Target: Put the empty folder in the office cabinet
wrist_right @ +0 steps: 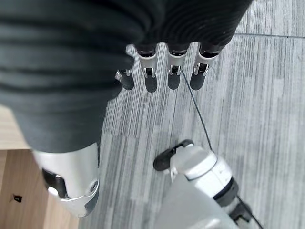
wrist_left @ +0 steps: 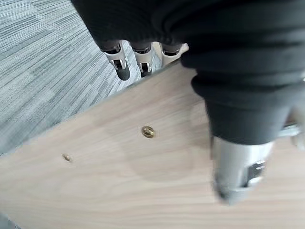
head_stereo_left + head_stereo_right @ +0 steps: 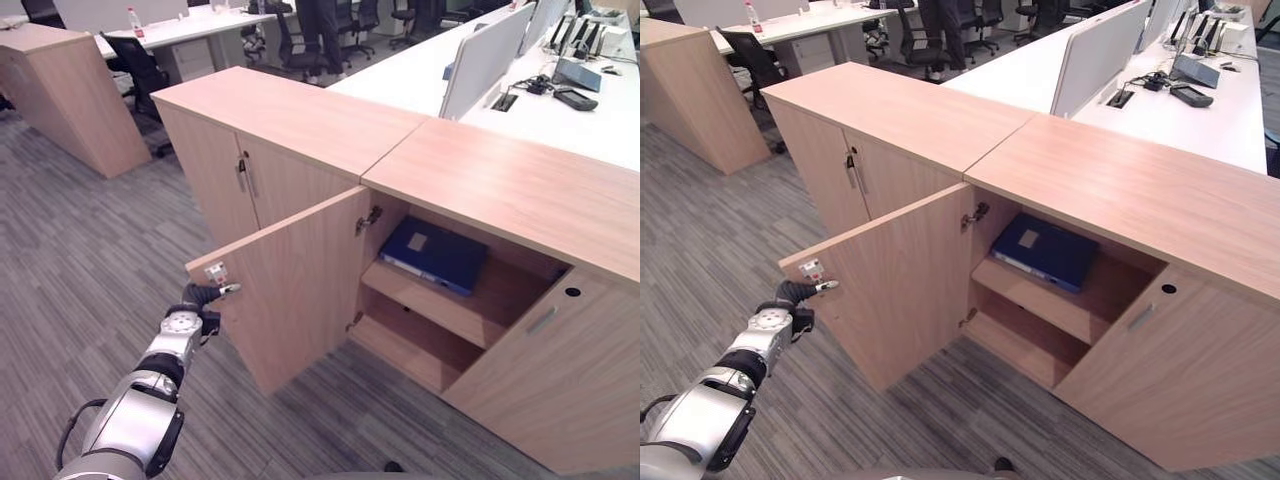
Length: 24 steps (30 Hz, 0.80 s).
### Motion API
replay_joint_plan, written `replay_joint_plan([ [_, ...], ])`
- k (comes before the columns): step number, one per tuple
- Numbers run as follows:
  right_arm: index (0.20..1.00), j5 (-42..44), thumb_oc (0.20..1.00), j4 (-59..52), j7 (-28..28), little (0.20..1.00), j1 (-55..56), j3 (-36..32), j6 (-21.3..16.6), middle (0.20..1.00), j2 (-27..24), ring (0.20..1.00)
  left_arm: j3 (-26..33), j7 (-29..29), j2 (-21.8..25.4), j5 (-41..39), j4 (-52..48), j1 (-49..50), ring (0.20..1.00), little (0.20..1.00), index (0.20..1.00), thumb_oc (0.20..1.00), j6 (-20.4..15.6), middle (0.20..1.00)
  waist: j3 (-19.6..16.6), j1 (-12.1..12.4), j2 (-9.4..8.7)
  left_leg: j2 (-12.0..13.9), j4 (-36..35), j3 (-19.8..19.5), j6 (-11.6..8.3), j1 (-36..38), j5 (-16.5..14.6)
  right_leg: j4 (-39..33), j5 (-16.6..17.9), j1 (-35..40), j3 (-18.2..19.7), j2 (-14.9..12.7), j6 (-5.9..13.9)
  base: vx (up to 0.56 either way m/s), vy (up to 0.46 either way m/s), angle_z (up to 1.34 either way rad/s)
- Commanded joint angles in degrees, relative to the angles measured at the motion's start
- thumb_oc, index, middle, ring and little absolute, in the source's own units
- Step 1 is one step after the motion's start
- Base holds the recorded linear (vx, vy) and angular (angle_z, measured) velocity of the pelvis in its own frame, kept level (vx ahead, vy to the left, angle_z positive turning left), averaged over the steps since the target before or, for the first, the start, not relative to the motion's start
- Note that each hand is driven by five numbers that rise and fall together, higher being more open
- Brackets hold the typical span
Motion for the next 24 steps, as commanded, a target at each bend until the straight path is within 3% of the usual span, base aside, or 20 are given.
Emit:
replay_joint_plan([
  [1,1.0,3.4,1.0,4.4,-0.5,1.0,-3.3,1.1,0.1,1.0,-1.8,1.0,-4.3,-5.1,-14.2,6.5,-3.0,-8.3,1.0,1.0,1.0,1.0,-2.9,1.0,0.5,-4.0,2.53,2.0,0.9,-3.2,0.33,-0.1,-5.1,-0.2,0.8,-1.2,-1.3,-0.5,2.99,-0.02,0.03,0.06],
  [4,1.0,3.7,1.0,4.2,-1.0,1.0,-3.5,0.4,0.1,1.0,-1.8,1.0,-5.7,-6.4,-17.2,3.8,-7.1,-5.4,1.0,1.0,1.0,1.0,-3.3,1.0,0.8,-4.2,2.53,1.9,0.9,-3.5,0.54,-0.5,-5.1,0.1,0.8,-1.5,-1.3,-0.5,2.94,-0.02,0.025,0.07],
  [6,1.0,4.2,1.0,4.1,-1.6,1.0,-3.6,-1.7,0.1,1.0,-1.1,1.0,-8.9,-10.3,-19.4,-1.3,-17.6,0.9,1.0,1.0,1.0,1.0,-3.8,1.0,1.9,-4.4,2.49,1.5,0.9,-3.9,1.14,-1.2,-5.4,0.8,1.0,-2.8,-1.0,-0.8,3.28,-0.07,0.08,0.06],
  [11,1.0,4.7,1.0,5.1,-1.4,1.0,-2.4,-4.1,0.6,1.0,-0.1,1.0,-12.0,-14.8,-18.5,-2.5,-26.3,6.9,1.0,1.0,1.0,1.0,-2.9,1.0,3.4,-4.4,2.33,0.5,0.9,-4.1,1.89,-2.1,-5.6,1.4,2.4,-4.1,-0.4,-1.3,3.91,-0.07,0.077,0.08],
  [12,1.0,5.0,1.0,5.6,-1.3,1.0,-2.0,-5.0,1.0,1.0,0.3,1.0,-12.9,-16.6,-17.7,-2.8,-28.7,9.2,1.0,1.0,1.0,1.0,-2.4,1.0,4.4,-4.6,2.2,-0.1,0.9,-4.1,2.24,-2.9,-5.5,1.5,4.6,-5.1,0.1,-1.6,4.35,-0.1,0.09,-0.06],
  [17,1.0,4.2,1.0,5.6,-1.2,1.0,-1.8,-4.9,1.0,1.0,0.6,1.0,-15.0,-20.0,-14.4,-1.3,-33.4,10.7,1.0,1.0,1.0,1.0,-1.8,1.0,5.6,-4.9,2.16,-0.8,0.9,-2.9,2.69,-5.0,-5.2,0.5,7.8,-7.9,1.1,-1.8,4.61,-0.12,0.097,0.0],
  [19,1.0,3.2,1.0,5.2,-1.0,1.0,-2.5,-3.9,1.1,1.0,0.8,1.0,-16.2,-21.8,-13.1,-2.6,-34.8,10.5,1.0,1.0,1.0,1.0,-1.6,1.0,6.0,-4.8,2.05,-0.6,0.9,-1.1,2.47,-6.5,-5.1,-0.4,8.7,-10.0,-0.3,-1.6,4.75,-0.18,0.079,-0.38],
  [20,1.0,1.9,1.0,4.6,-0.6,1.0,-3.5,-2.4,1.1,1.0,0.9,1.0,-17.5,-23.5,-11.8,-5.1,-36.6,10.6,1.0,1.0,1.0,1.0,-1.2,1.0,6.7,-4.7,2.04,0.0,0.9,0.9,2.12,-7.1,-5.1,-0.5,9.2,-11.5,-4.7,-1.4,4.56,-0.18,0.03,-1.01],
  [21,1.0,1.0,1.0,4.3,0.1,1.0,-3.9,-1.1,1.2,1.0,1.3,1.0,-18.8,-25.8,-10.6,-8.3,-38.3,10.9,1.0,1.0,1.0,1.0,-0.1,1.0,7.0,-4.6,2.19,0.8,0.9,2.5,1.92,-7.7,-4.7,-0.1,7.6,-11.8,-8.4,-0.9,4.13,-0.2,0.03,-1.49],
  [23,1.0,0.6,1.0,3.9,0.5,1.0,-3.6,0.2,0.9,1.0,1.8,1.0,-20.0,-26.9,-9.5,-10.2,-40.4,11.0,1.0,1.0,1.0,1.0,0.5,1.0,7.5,-4.2,2.67,2.5,0.9,3.9,1.52,-7.4,-5.4,1.9,3.9,-10.1,-9.7,-0.6,4.02,-0.08,0.014,-1.29],
  [24,1.0,0.6,1.0,3.8,0.5,1.0,-3.5,0.2,0.9,1.0,1.8,1.0,-20.0,-26.9,-9.5,-10.2,-40.5,11.1,1.0,1.0,1.0,1.0,0.5,1.0,7.6,-4.1,2.68,2.5,0.9,4.0,1.51,-7.2,-5.5,2.1,3.8,-10.0,-9.7,-0.5,4.04,-0.07,-0.005,-0.89],
])
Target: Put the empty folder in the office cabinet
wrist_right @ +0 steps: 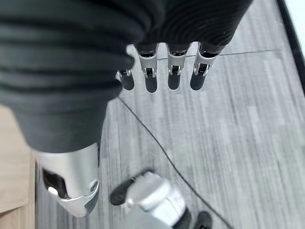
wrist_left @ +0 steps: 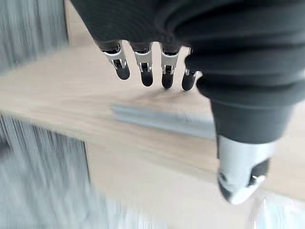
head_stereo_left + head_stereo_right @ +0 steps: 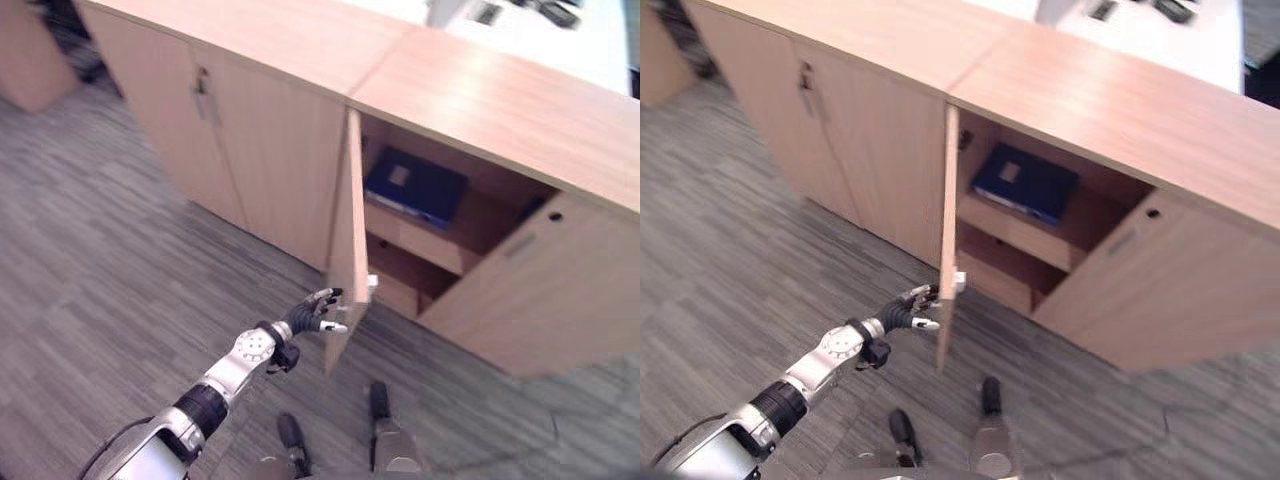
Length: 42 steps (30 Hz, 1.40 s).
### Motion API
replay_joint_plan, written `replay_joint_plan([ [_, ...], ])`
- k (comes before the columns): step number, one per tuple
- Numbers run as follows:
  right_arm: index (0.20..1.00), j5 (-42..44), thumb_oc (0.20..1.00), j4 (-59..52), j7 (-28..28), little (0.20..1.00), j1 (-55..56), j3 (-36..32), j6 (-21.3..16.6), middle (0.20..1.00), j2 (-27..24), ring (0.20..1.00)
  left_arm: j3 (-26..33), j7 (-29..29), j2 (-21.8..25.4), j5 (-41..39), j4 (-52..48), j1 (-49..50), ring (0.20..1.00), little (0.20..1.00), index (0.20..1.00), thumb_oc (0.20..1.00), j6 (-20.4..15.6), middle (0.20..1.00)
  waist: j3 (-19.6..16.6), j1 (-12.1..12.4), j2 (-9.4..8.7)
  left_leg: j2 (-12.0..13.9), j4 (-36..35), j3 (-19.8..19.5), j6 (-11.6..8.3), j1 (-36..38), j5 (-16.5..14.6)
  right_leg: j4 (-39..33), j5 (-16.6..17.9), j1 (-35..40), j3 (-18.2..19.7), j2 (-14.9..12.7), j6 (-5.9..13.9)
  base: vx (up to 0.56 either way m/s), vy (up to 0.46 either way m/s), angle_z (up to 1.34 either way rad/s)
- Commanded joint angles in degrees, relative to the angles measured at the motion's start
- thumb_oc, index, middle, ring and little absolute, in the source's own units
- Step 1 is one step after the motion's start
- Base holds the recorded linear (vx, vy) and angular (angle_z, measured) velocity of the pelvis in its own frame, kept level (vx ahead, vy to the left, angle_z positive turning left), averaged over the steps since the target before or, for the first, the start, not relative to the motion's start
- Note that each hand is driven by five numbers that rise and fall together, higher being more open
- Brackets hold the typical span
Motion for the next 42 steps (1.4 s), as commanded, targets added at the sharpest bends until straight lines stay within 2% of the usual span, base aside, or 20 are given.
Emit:
replay_joint_plan([
  [1,1.0,-2.6,1.0,1.7,0.4,1.0,1.6,2.6,-0.3,1.0,-1.7,1.0,-1.1,-4.8,-8.0,-2.5,-1.4,0.5,1.0,1.0,1.0,1.0,-0.8,1.0,-1.7,-1.0,5.77,2.9,-1.6,-6.1,-3.97,4.5,-6.9,1.3,2.4,5.7,0.8,-1.4,2.11,-0.1,-0.053,-0.92],
  [5,1.0,-3.2,1.0,1.3,0.2,1.0,1.4,3.5,-0.9,1.0,-1.3,1.0,0.2,-3.9,-8.0,0.0,0.8,1.1,1.0,1.0,1.0,1.0,-1.4,1.0,-3.3,0.4,4.63,3.1,-1.6,-3.0,-4.21,4.3,-7.0,-0.1,2.6,9.0,-1.4,-2.0,2.35,-0.04,-0.062,-0.86],
  [10,1.0,-3.0,1.0,1.9,0.3,1.0,0.9,4.2,-0.9,1.0,-0.3,1.0,5.5,-1.3,-9.1,4.2,7.6,3.8,1.0,1.0,1.0,1.0,-0.9,1.0,-4.3,1.8,3.64,4.2,-1.6,-1.3,-5.17,5.0,-6.0,-2.1,-0.3,9.1,-2.3,0.5,1.74,0.02,-0.155,-0.48],
  [12,1.0,-2.3,1.0,1.9,0.1,1.0,0.8,4.6,-0.8,1.0,-0.1,1.0,9.2,1.8,-11.7,6.4,16.6,4.6,1.0,1.0,1.0,1.0,-0.7,1.0,-4.2,1.6,3.71,5.1,-1.6,-1.1,-5.9,5.8,-5.4,-2.1,-0.7,9.3,-2.2,1.4,0.85,0.05,-0.232,-0.51],
  [14,1.0,-1.3,1.0,2.2,0.1,1.0,0.5,5.5,-0.8,1.0,-0.1,1.0,15.1,6.3,-14.9,12.7,35.9,4.3,1.0,1.0,1.0,1.0,-0.2,1.0,-4.6,1.2,3.47,6.8,-1.6,-0.5,-7.19,6.6,-4.2,-2.1,-1.8,9.8,-1.7,3.1,-0.58,0.04,-0.252,-0.34],
  [15,1.0,-1.2,1.0,2.3,0.1,1.0,0.4,5.6,-0.8,1.0,-0.2,1.0,15.3,6.3,-15.1,12.9,36.5,4.0,1.0,1.0,1.0,1.0,-0.5,1.0,-4.5,1.1,3.58,6.9,-1.6,-0.4,-7.27,6.7,-4.2,-2.1,-1.9,9.8,-1.7,3.2,-0.64,0.06,-0.239,-0.06],
  [16,1.0,-0.3,1.0,2.6,0.0,1.0,0.2,5.7,-0.9,1.0,-0.4,1.0,20.7,9.2,-15.1,14.5,46.2,4.3,1.0,1.0,1.0,1.0,0.2,1.0,-5.1,1.2,3.24,8.2,-1.6,0.0,-8.16,7.2,-3.3,-2.1,-2.5,10.1,-1.2,4.5,-1.56,0.07,-0.249,-0.02],
  [20,1.0,0.0,1.0,2.9,-0.1,1.0,-0.4,5.8,-1.4,1.0,-1.4,1.0,28.3,10.9,-12.4,20.1,53.2,6.8,1.0,1.0,1.0,1.0,0.5,1.0,-5.6,1.5,3.42,10.6,-1.6,0.8,-9.71,8.2,-1.9,-2.1,-3.7,10.9,-0.7,6.6,-2.89,0.08,-0.24,-0.04],
  [21,1.0,0.6,1.0,2.9,0.3,1.0,-0.6,5.0,-2.0,1.0,-2.8,1.0,33.9,12.4,-8.3,23.0,56.7,10.9,1.0,1.0,1.0,1.0,1.0,1.0,-5.9,2.0,3.87,13.1,-1.6,1.5,-10.96,9.4,-0.7,-2.1,-5.1,11.6,-0.2,8.7,-4.02,0.16,-0.386,-0.06],
  [23,1.0,1.0,1.0,2.8,0.9,1.0,-0.5,4.3,-2.3,1.0,-4.4,1.0,38.5,12.7,-5.3,25.0,59.4,15.6,1.0,1.0,1.0,1.0,1.6,1.0,-5.6,2.6,3.79,15.4,0.7,2.3,-11.62,10.4,-0.5,-2.1,-6.1,13.0,0.7,10.7,-5.46,0.15,-0.423,-0.39],
  [25,1.0,0.2,1.0,3.4,1.1,1.0,-0.2,3.8,-2.4,1.0,-5.8,1.0,42.0,12.6,-4.6,24.1,59.0,19.2,1.0,1.0,1.0,1.0,1.6,1.0,-4.2,3.8,3.26,18.0,9.4,0.7,-10.95,8.7,-3.7,-2.1,-7.2,14.9,2.1,12.2,-7.02,0.07,-0.336,-0.46],
  [27,1.0,-1.4,1.0,3.8,1.3,1.0,-0.5,3.6,-2.2,1.0,-7.3,1.0,42.1,11.9,-6.8,21.3,57.4,20.6,1.0,1.0,1.0,1.0,0.9,1.0,-1.9,7.0,2.61,14.0,16.1,-11.4,-7.74,2.3,-6.6,-2.1,-7.5,15.7,3.2,12.3,-8.26,-0.04,-0.155,-0.42],
  [28,1.0,-1.8,1.0,3.9,1.3,1.0,-0.6,3.6,-2.3,1.0,-7.6,1.0,41.6,11.8,-7.4,20.8,57.3,20.7,1.0,1.0,1.0,1.0,0.7,1.0,-1.8,7.1,2.68,11.9,17.3,-15.1,-6.95,0.1,-7.6,-2.1,-7.4,15.8,3.0,12.2,-8.26,-0.11,-0.066,-0.14],
  [29,1.0,-2.2,1.0,3.9,1.2,1.0,-0.8,3.8,-2.3,1.0,-7.7,1.0,41.2,12.0,-8.0,20.4,56.9,20.7,1.0,1.0,1.0,1.0,0.4,1.0,-1.5,7.6,2.24,9.3,17.5,-17.4,-6.09,-1.7,-6.7,-2.1,-6.6,15.1,3.2,12.0,-8.54,-0.08,-0.011,0.04],
  [31,1.0,-2.9,1.0,3.8,0.9,1.0,-1.2,4.5,-2.6,1.0,-7.7,1.0,39.5,12.6,-9.3,20.1,55.6,20.8,1.0,1.0,1.0,1.0,-0.4,1.0,-1.0,8.6,2.68,4.7,17.5,-21.6,-5.61,-3.3,-7.2,-2.1,-6.2,15.2,3.5,12.3,-8.45,-0.04,0.032,-0.05],
  [32,1.0,-3.0,1.0,3.7,0.7,1.0,-1.5,4.8,-2.8,1.0,-7.6,1.0,38.7,13.2,-10.1,20.1,54.7,20.8,1.0,1.0,1.0,1.0,-1.0,1.0,-1.1,8.9,3.2,3.0,15.4,-22.7,-5.24,-2.4,-7.2,-2.0,-6.1,14.9,3.8,12.7,-8.25,0.0,0.053,-0.19],
  [34,1.0,-2.3,1.0,3.2,-0.2,1.0,-1.9,5.0,-3.4,1.0,-6.9,1.0,37.5,15.2,-11.3,21.2,53.8,21.4,1.0,1.0,1.0,1.0,-1.6,1.0,-1.4,9.2,3.84,1.8,14.0,-24.3,-5.22,-0.9,-7.6,-2.0,-6.1,15.4,4.2,13.1,-8.05,0.06,0.1,-0.25],
  [35,1.0,-1.2,1.0,2.8,-1.4,1.0,-1.9,4.9,-4.1,1.0,-5.4,1.0,36.2,18.5,-12.3,23.2,53.7,21.7,1.0,1.0,1.0,1.0,-1.9,1.0,-2.9,8.7,4.64,1.0,8.9,-24.6,-5.41,2.0,-6.2,-1.9,-6.3,15.4,3.3,12.8,-7.86,0.13,0.154,-0.13],
  [39,1.0,-3.5,1.0,2.0,-3.9,1.0,-2.3,7.6,-4.4,1.0,-3.1,1.0,35.6,22.1,-13.0,23.6,53.5,21.9,1.0,1.0,1.0,1.0,-2.0,1.0,-4.8,8.5,5.83,0.0,-0.2,-25.5,-5.59,5.8,-2.8,-1.7,-6.7,15.2,2.2,11.9,-7.62,0.08,0.102,0.09],
  [42,1.0,-6.2,1.0,1.3,-5.8,1.0,-2.8,10.1,-4.5,1.0,-1.7,1.0,34.3,24.7,-13.3,24.5,52.6,21.2,1.0,1.0,1.0,1.0,-2.6,1.0,-5.4,8.4,6.25,-0.4,-1.6,-26.1,-5.72,6.1,-2.4,-1.7,-6.8,15.1,2.0,11.7,-7.58,0.03,0.066,0.03],
])
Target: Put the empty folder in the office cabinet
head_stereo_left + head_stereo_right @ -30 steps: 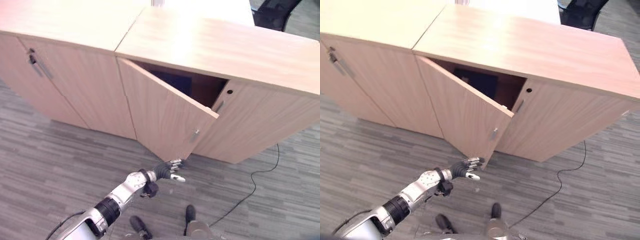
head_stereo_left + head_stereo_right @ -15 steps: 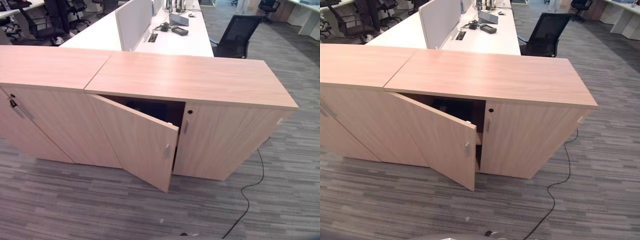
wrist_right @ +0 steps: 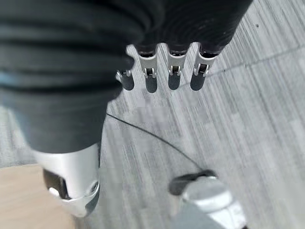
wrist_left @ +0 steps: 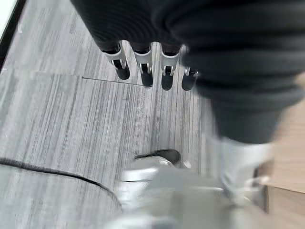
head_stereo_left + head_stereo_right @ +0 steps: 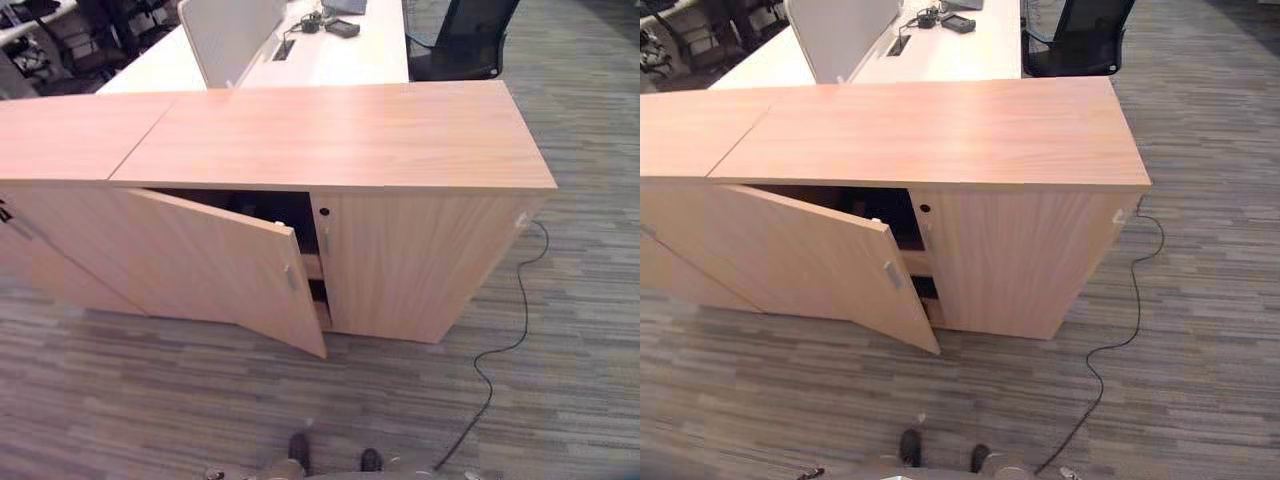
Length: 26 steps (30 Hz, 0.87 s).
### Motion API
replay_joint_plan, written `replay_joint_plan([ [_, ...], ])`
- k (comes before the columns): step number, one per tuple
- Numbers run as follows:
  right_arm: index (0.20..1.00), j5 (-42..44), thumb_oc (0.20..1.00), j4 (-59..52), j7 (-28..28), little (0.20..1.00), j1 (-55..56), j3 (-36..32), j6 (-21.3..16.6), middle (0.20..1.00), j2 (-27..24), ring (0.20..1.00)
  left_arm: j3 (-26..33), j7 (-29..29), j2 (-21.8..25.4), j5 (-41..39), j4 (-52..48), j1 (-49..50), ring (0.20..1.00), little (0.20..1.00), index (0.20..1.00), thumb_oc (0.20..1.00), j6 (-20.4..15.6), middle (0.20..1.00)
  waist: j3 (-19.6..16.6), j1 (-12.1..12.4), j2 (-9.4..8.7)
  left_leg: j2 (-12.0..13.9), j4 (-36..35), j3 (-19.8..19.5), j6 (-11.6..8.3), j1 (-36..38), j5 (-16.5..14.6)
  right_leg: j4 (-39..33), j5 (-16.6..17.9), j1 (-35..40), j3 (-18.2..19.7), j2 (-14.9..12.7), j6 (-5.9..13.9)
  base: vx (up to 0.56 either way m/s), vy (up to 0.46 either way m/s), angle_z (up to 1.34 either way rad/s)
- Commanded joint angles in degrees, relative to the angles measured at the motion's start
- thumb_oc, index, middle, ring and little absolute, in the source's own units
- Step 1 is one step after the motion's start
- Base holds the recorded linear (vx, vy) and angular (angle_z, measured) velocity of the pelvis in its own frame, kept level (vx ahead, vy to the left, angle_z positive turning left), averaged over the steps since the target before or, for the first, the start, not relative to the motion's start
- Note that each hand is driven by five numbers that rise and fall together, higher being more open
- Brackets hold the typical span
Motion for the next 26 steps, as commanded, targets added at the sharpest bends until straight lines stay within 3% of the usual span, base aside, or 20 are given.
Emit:
replay_joint_plan([
  [1,1.0,-4.8,1.0,0.3,-3.5,1.0,-1.7,2.1,-1.6,1.0,2.5,1.0,-1.2,4.5,0.9,3.0,0.3,-2.7,1.0,1.0,1.0,1.0,-1.8,1.0,-2.1,1.3,-2.32,-4.2,-1.6,0.0,1.18,0.6,0.9,-8.1,2.1,1.7,0.8,-1.9,7.24,0.07,0.083,-0.07],
  [3,1.0,-6.8,1.0,-0.5,-3.7,1.0,-2.3,4.1,-1.5,1.0,2.7,1.0,-2.4,4.0,0.5,2.3,-0.5,-3.3,1.0,1.0,1.0,1.0,-2.2,1.0,-2.6,1.3,-2.19,-4.3,-1.6,0.2,1.3,1.2,0.6,-8.4,2.2,2.4,1.0,-2.1,7.46,0.09,0.074,0.03],
  [6,1.0,-12.0,1.0,-0.7,-2.5,1.0,-3.5,7.1,-0.4,1.0,1.5,1.0,-4.2,-1.1,0.3,-1.9,-3.1,-5.1,1.0,1.0,1.0,1.0,-2.8,1.0,-2.7,1.4,-2.14,-4.5,-1.6,0.1,1.53,1.5,0.2,-8.4,2.6,2.6,1.0,-2.6,7.85,0.07,0.055,-0.01],
  [10,1.0,-14.4,1.0,-1.0,0.3,1.0,-3.7,8.0,0.7,1.0,1.4,1.0,-0.9,-7.6,-0.8,-8.8,0.1,-4.3,1.0,1.0,1.0,1.0,-0.7,1.0,-3.5,1.7,-2.3,-4.6,-1.6,0.7,1.71,2.4,-0.5,-8.4,2.4,3.1,1.6,-2.8,8.2,0.09,0.046,-0.13],
  [12,1.0,-14.2,1.0,-0.6,0.7,1.0,-3.6,7.5,1.0,1.0,1.4,1.0,-0.2,-8.7,-0.8,-8.0,1.3,-4.0,1.0,1.0,1.0,1.0,-0.1,1.0,-3.8,1.7,-2.3,-4.7,-1.6,0.7,1.75,2.6,-0.7,-8.4,2.3,3.2,1.5,-2.8,8.27,0.08,0.045,-0.04],
  [18,1.0,-14.2,1.0,-1.3,-0.4,1.0,-4.6,8.6,0.5,1.0,1.8,1.0,-4.3,-3.9,0.5,-0.3,-2.3,-4.8,1.0,1.0,1.0,1.0,-2.2,1.0,-3.7,2.2,-2.79,-4.8,-1.6,0.3,1.73,2.7,-1.2,-8.4,2.3,3.3,1.5,-3.0,8.51,0.03,0.023,-0.05],
  [26,1.0,-15.7,1.0,-1.6,0.1,1.0,-5.3,9.7,0.4,1.0,0.7,1.0,-9.2,-5.5,1.1,2.8,-5.9,-6.0,1.0,1.0,1.0,1.0,-3.2,1.0,-3.3,1.9,-2.37,-4.9,-1.6,0.6,1.75,2.9,-1.4,-8.4,2.7,3.1,1.8,-3.1,8.78,0.0,0.011,-0.01],
])
